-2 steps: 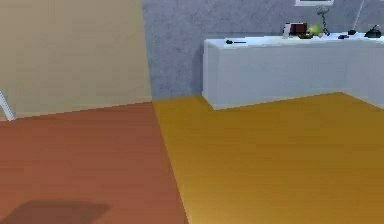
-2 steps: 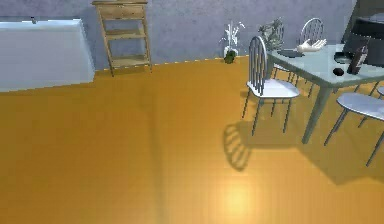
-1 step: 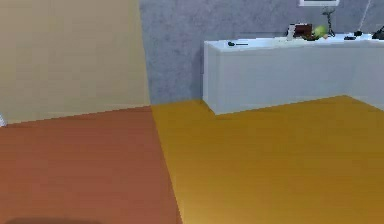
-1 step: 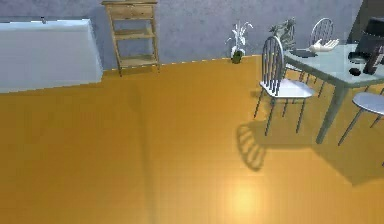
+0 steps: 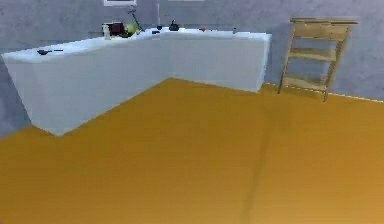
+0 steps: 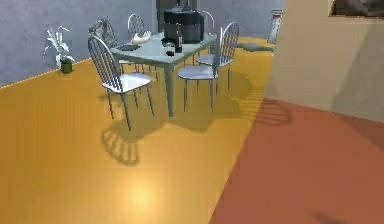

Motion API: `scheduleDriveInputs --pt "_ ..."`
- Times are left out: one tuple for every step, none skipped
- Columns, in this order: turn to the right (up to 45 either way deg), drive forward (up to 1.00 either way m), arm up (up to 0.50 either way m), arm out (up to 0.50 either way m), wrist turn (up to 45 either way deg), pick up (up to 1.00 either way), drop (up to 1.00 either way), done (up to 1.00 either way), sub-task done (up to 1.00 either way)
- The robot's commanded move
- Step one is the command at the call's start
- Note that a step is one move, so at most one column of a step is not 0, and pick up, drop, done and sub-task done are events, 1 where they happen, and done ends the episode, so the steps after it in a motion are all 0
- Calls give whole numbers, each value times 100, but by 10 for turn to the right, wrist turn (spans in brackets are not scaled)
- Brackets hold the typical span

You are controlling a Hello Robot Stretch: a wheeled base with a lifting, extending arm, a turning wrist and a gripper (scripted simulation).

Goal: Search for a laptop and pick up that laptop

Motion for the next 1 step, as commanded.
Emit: scheduleDriveInputs --pt "450 0 0 0 0 0 0 0 0"
